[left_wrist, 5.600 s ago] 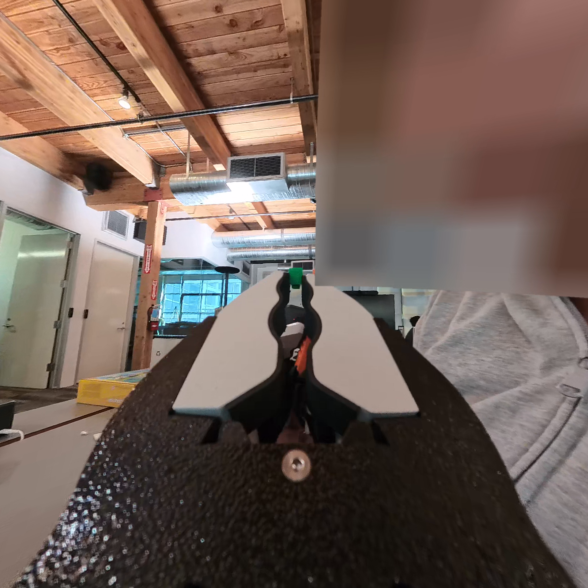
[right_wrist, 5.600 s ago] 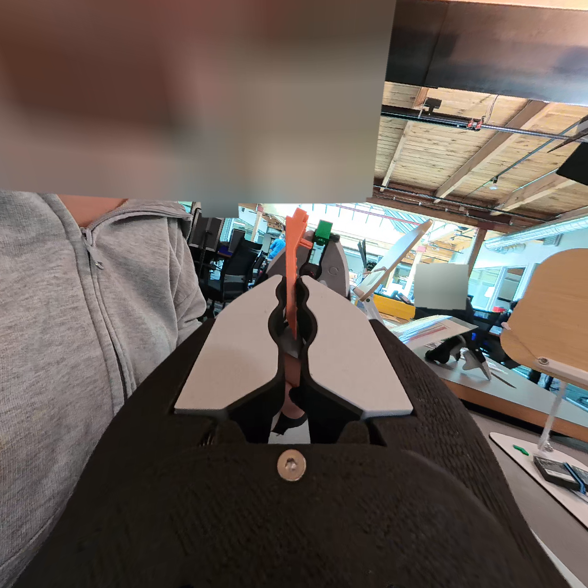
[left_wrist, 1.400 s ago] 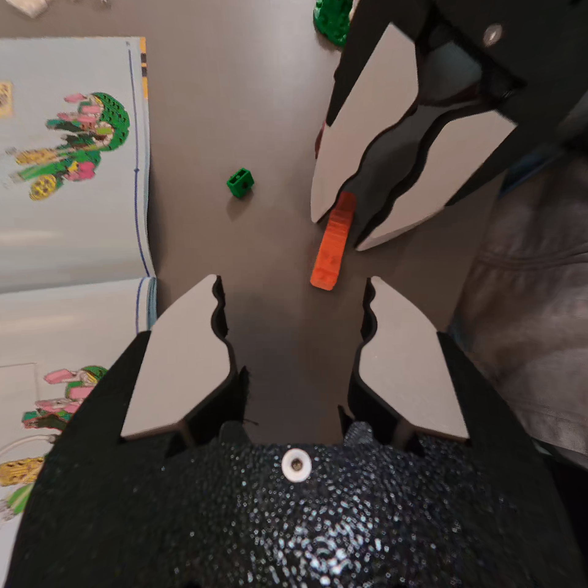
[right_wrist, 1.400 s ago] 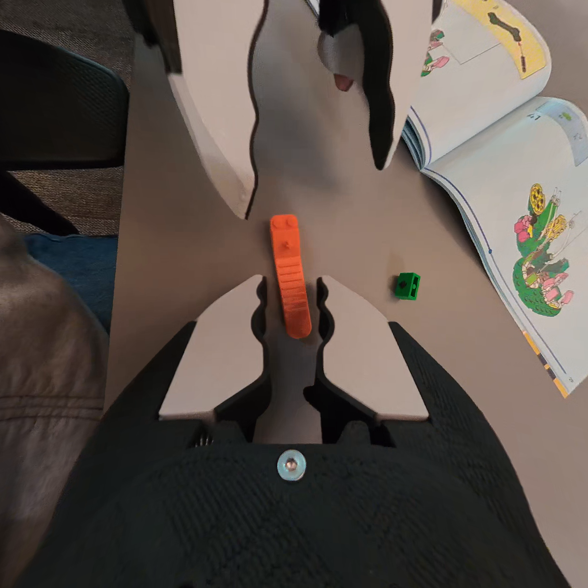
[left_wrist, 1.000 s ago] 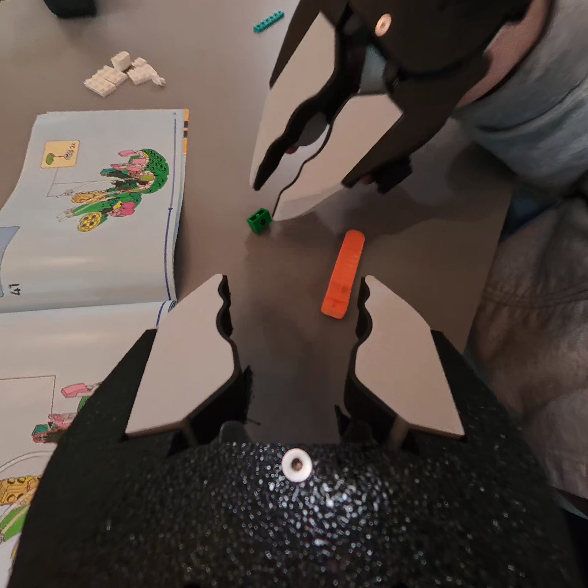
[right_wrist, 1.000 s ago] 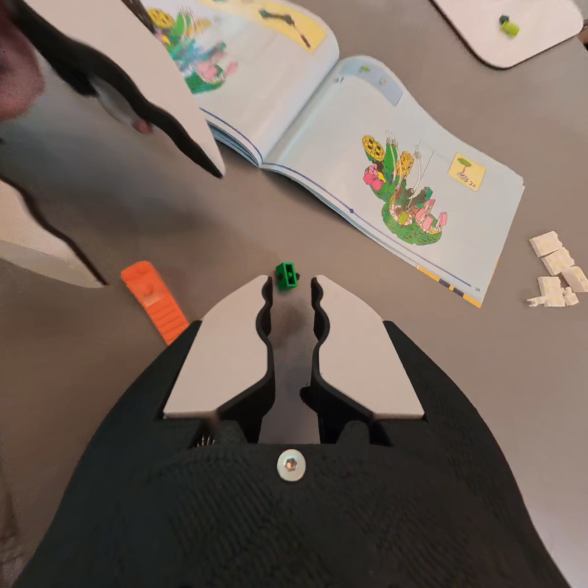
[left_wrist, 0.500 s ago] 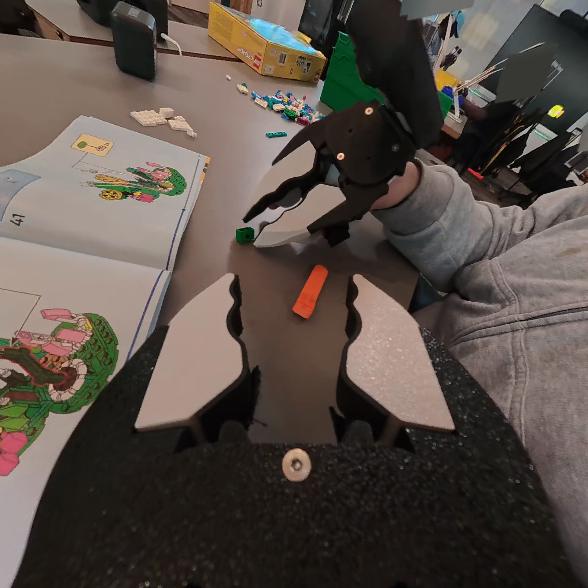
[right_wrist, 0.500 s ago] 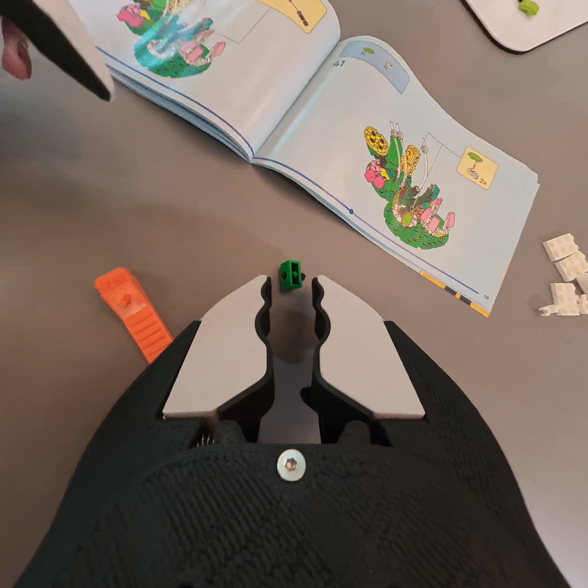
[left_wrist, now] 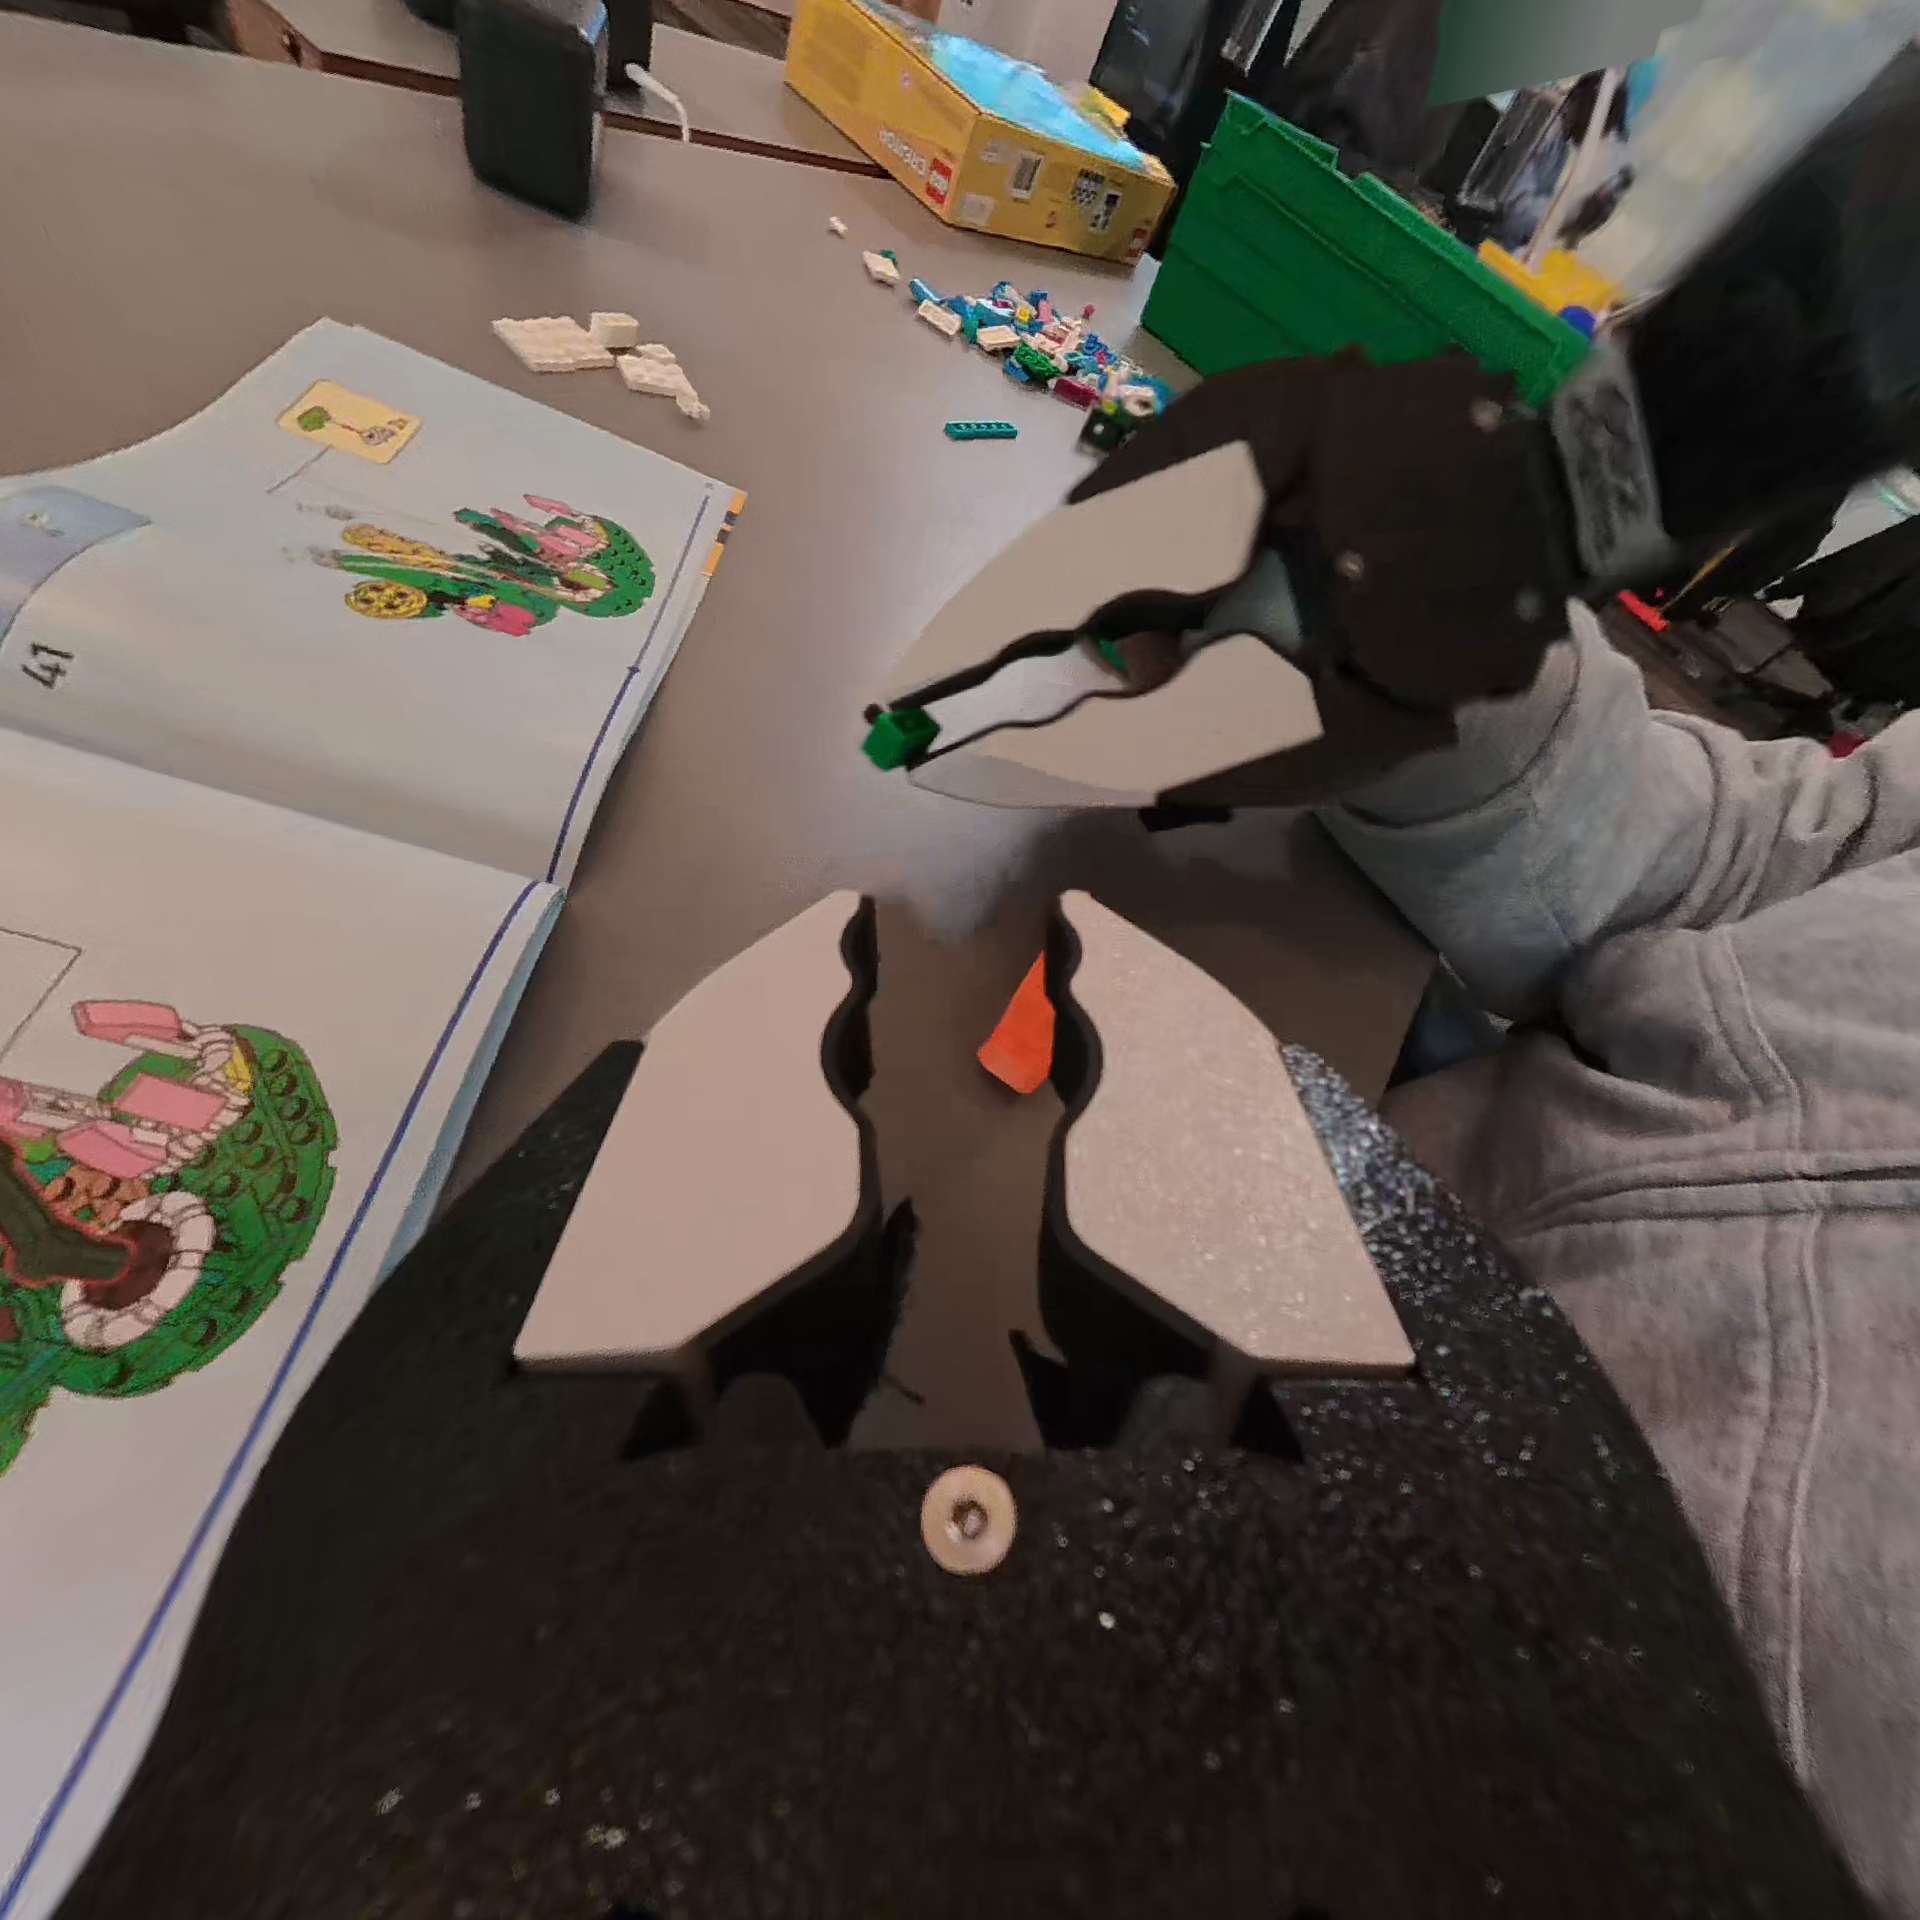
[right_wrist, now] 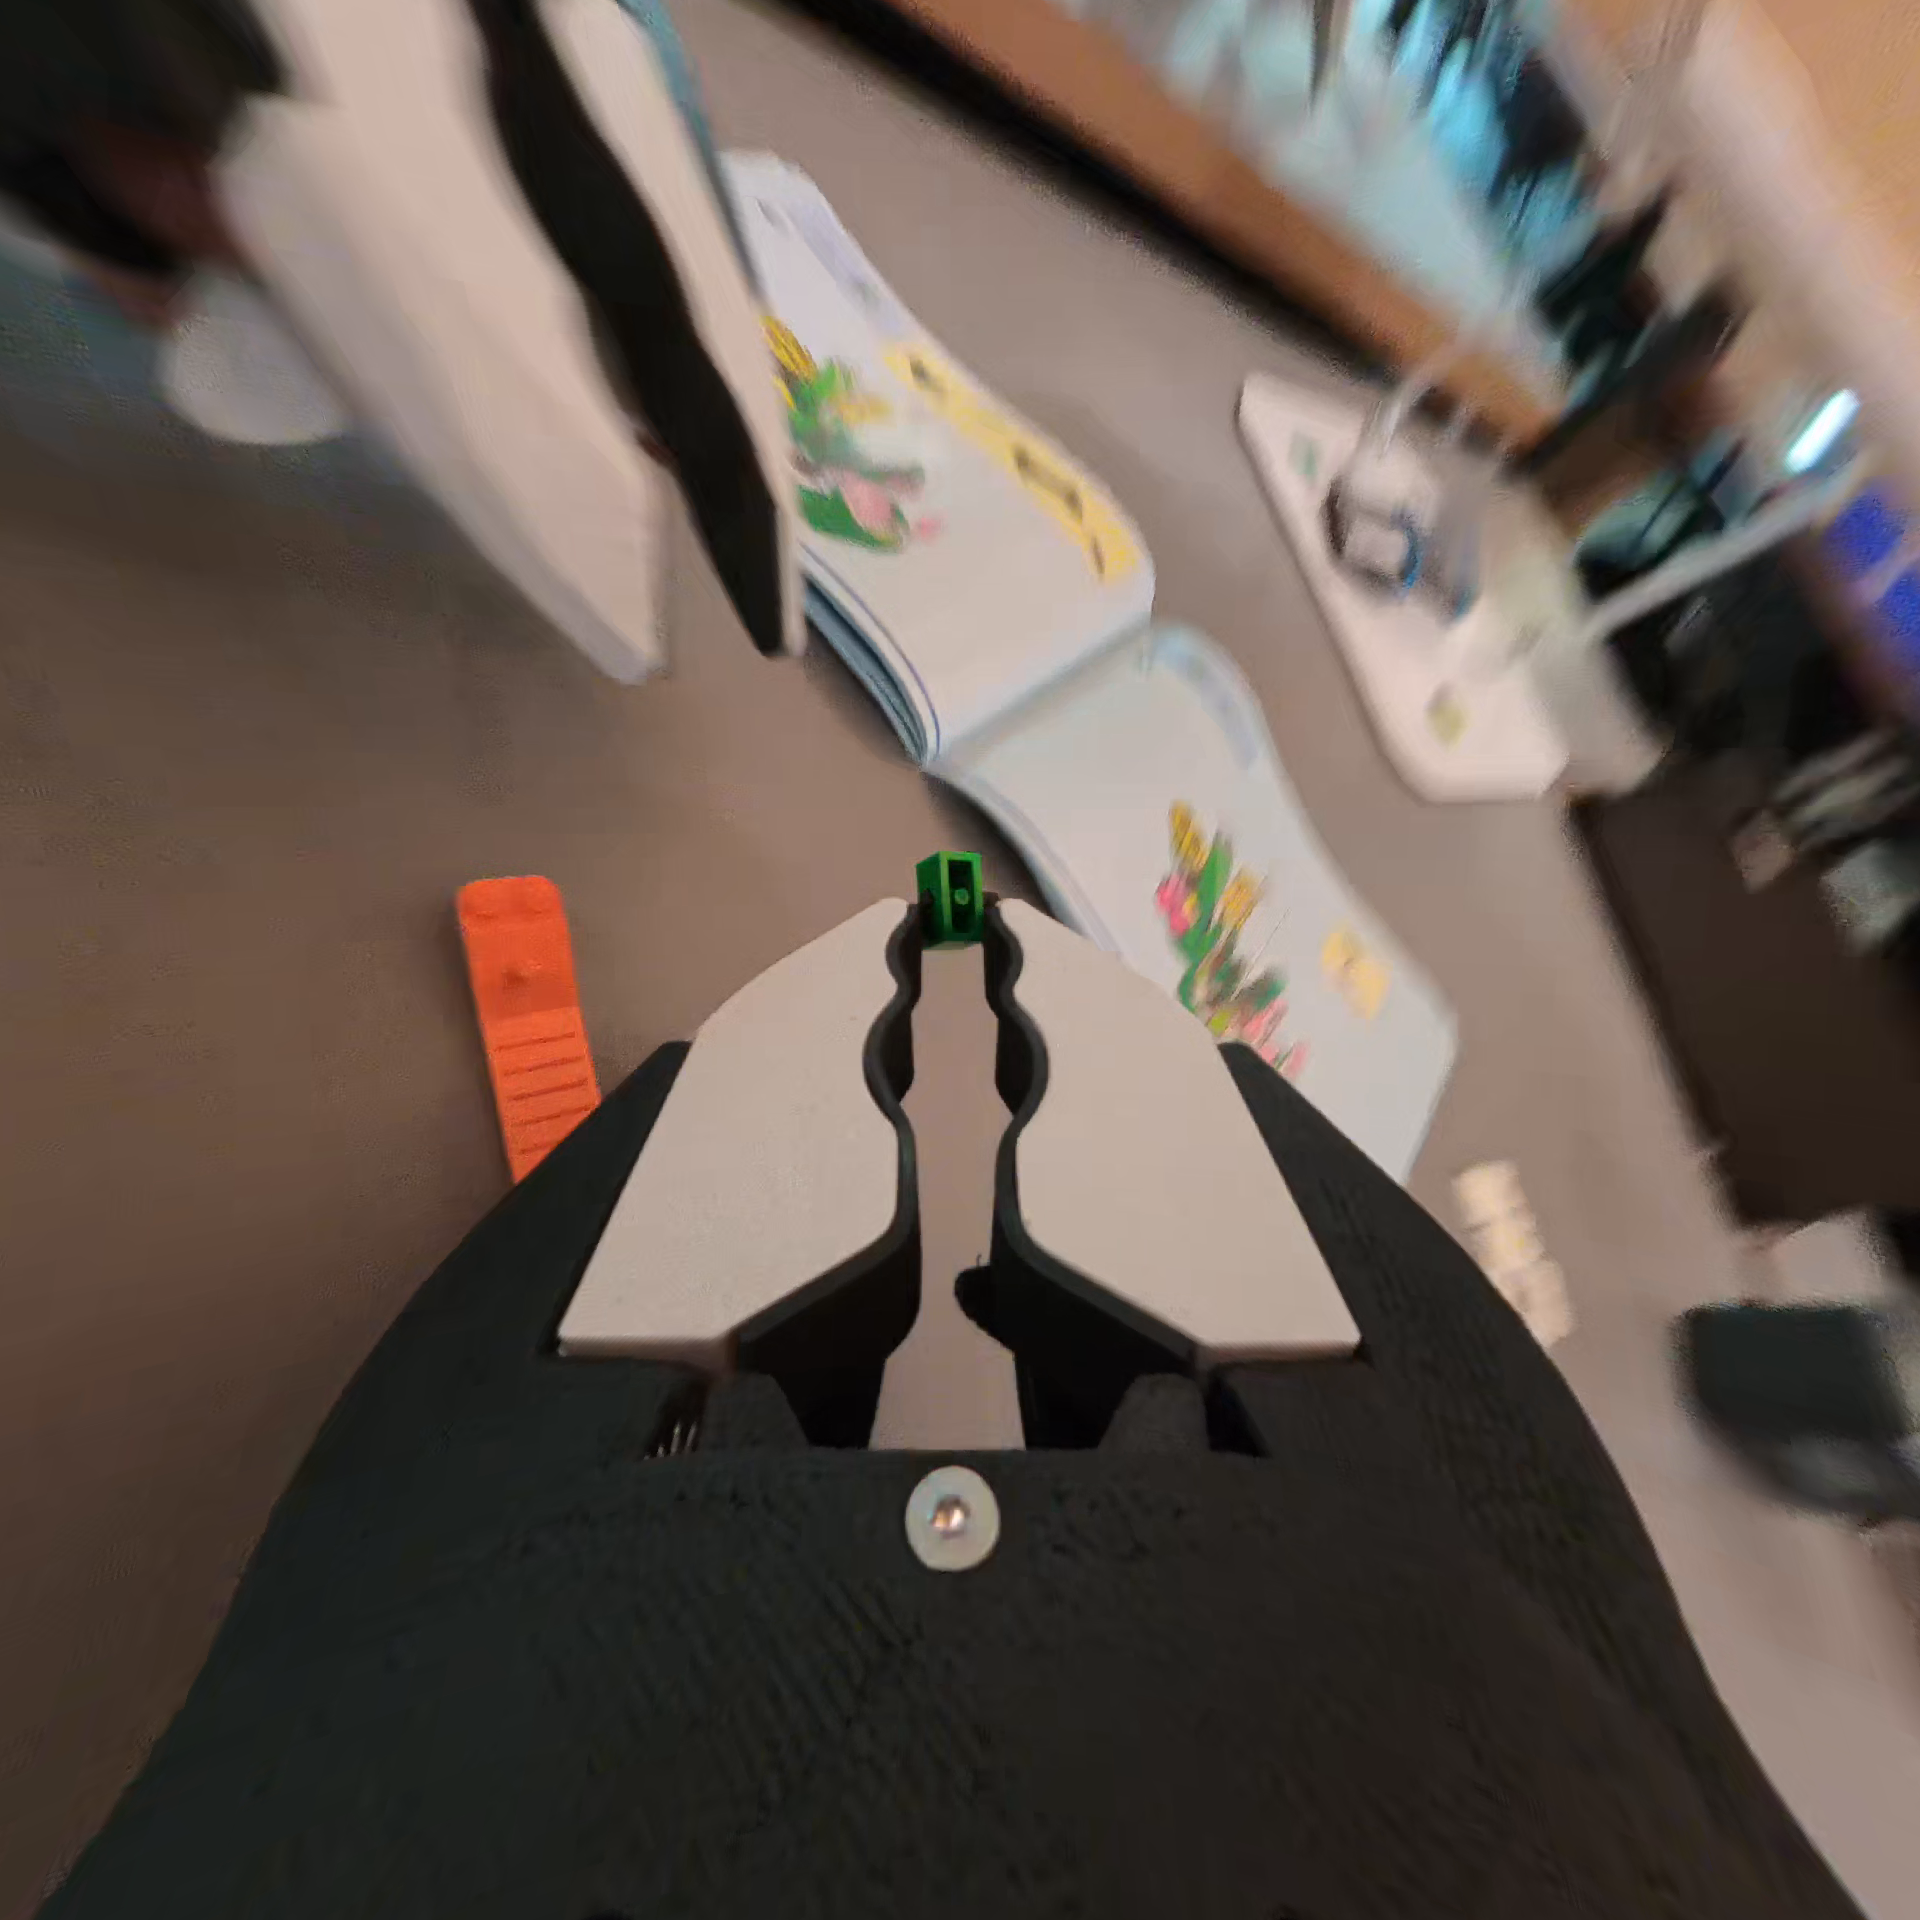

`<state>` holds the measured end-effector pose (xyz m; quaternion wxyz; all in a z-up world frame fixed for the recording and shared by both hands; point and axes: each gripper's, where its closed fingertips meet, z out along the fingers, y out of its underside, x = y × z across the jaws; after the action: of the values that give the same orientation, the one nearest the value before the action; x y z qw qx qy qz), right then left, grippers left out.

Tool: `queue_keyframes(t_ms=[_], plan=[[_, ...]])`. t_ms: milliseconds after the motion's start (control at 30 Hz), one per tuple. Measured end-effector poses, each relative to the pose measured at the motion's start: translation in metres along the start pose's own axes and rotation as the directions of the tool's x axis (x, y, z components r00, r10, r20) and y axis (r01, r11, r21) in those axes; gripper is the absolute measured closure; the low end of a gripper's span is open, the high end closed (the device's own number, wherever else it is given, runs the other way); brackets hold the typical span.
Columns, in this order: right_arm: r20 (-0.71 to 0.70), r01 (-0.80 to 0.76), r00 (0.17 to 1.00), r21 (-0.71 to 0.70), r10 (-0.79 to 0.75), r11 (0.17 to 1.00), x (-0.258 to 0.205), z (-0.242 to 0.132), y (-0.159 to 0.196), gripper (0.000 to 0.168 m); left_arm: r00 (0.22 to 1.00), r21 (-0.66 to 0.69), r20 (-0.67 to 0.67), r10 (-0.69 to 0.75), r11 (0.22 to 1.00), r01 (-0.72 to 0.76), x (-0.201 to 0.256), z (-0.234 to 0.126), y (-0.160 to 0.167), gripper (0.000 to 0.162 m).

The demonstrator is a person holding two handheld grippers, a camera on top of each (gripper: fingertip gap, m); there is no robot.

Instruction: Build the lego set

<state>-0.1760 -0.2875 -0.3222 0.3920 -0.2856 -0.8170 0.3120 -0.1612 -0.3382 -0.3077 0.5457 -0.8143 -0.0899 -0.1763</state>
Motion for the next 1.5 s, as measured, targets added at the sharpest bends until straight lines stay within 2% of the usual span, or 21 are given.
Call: queue_keyframes(t_ms=[33,100,167,267,500,633,833,900,1000,1067,1133,1200,1267,1333,1433,1500], plan=[[-0.034,0.124,0.992,0.059,-0.122,0.991,-0.004,-0.005,-0.010,0.159,1.000,0.006,-0.018,-0.014,1.000,0.014,0.002,0.002,0.000,0.130],[-0.126,0.362,0.929,0.127,-0.347,0.923,-0.014,-0.012,-0.024,0.159,0.996,0.022,-0.072,-0.048,0.999,0.050,0.008,0.005,0.000,0.122],[-0.213,0.541,0.833,0.126,-0.510,0.831,-0.022,-0.016,-0.029,0.159,0.991,0.033,-0.107,-0.078,0.996,0.082,0.011,0.006,-0.001,0.119],[-0.273,0.672,0.732,0.131,-0.625,0.729,-0.034,-0.019,-0.033,0.159,0.988,0.022,-0.125,-0.090,0.995,0.093,0.012,0.008,0.003,0.129],[-0.322,0.749,0.652,0.135,-0.686,0.649,-0.043,-0.022,-0.037,0.159,0.971,-0.005,-0.211,-0.112,0.994,0.113,0.023,0.010,0.008,0.148],[-0.328,0.783,0.612,0.122,-0.719,0.610,-0.048,-0.021,-0.036,0.159,0.961,0.007,-0.242,-0.133,0.990,0.139,0.027,0.011,0.005,0.141],[-0.322,0.777,0.619,0.119,-0.716,0.618,-0.048,-0.020,-0.034,0.159,0.966,-0.014,-0.213,-0.147,0.989,0.147,0.022,0.011,0.009,0.138],[-0.325,0.777,0.619,0.120,-0.716,0.617,-0.048,-0.020,-0.035,0.159,0.965,-0.020,-0.220,-0.143,0.990,0.142,0.023,0.011,0.010,0.151],[-0.324,0.774,0.623,0.125,-0.712,0.621,-0.049,-0.021,-0.035,0.159,0.972,-0.027,-0.211,-0.101,0.995,0.098,0.023,0.010,0.012,0.152],[-0.275,0.687,0.722,0.176,-0.635,0.705,-0.051,-0.022,-0.034,0.160,0.981,-0.028,-0.188,-0.039,0.999,0.035,0.023,0.010,0.012,0.152],[-0.128,0.465,0.885,0.258,-0.447,0.847,-0.051,-0.025,-0.033,0.157,0.986,-0.037,-0.156,0.053,0.998,-0.059,0.022,0.009,0.014,0.151],[0.067,0.195,0.972,0.298,-0.225,0.934,-0.052,-0.030,-0.031,0.154,0.981,-0.073,-0.118,0.157,0.983,-0.166,0.020,0.009,0.019,0.152],[0.233,-0.029,0.972,0.286,-0.040,0.958,-0.052,-0.035,-0.030,0.154,0.961,-0.107,-0.107,0.255,0.958,-0.266,0.020,0.009,0.023,0.151],[0.345,-0.143,0.936,0.191,0.070,0.971,-0.056,-0.033,-0.019,0.152,0.939,-0.139,-0.107,0.328,0.930,-0.341,0.020,0.011,0.027,0.152],[0.408,-0.159,0.904,0.040,0.129,0.986,-0.067,-0.026,0.002,0.150,0.907,-0.180,-0.112,0.405,0.890,-0.420,0.019,0.014,0.031,0.151],[0.421,-0.144,0.897,-0.007,0.133,0.990,-0.072,-0.023,0.009,0.148,0.898,-0.195,-0.133,0.420,0.877,-0.439,0.019,0.018,0.032,0.151]])
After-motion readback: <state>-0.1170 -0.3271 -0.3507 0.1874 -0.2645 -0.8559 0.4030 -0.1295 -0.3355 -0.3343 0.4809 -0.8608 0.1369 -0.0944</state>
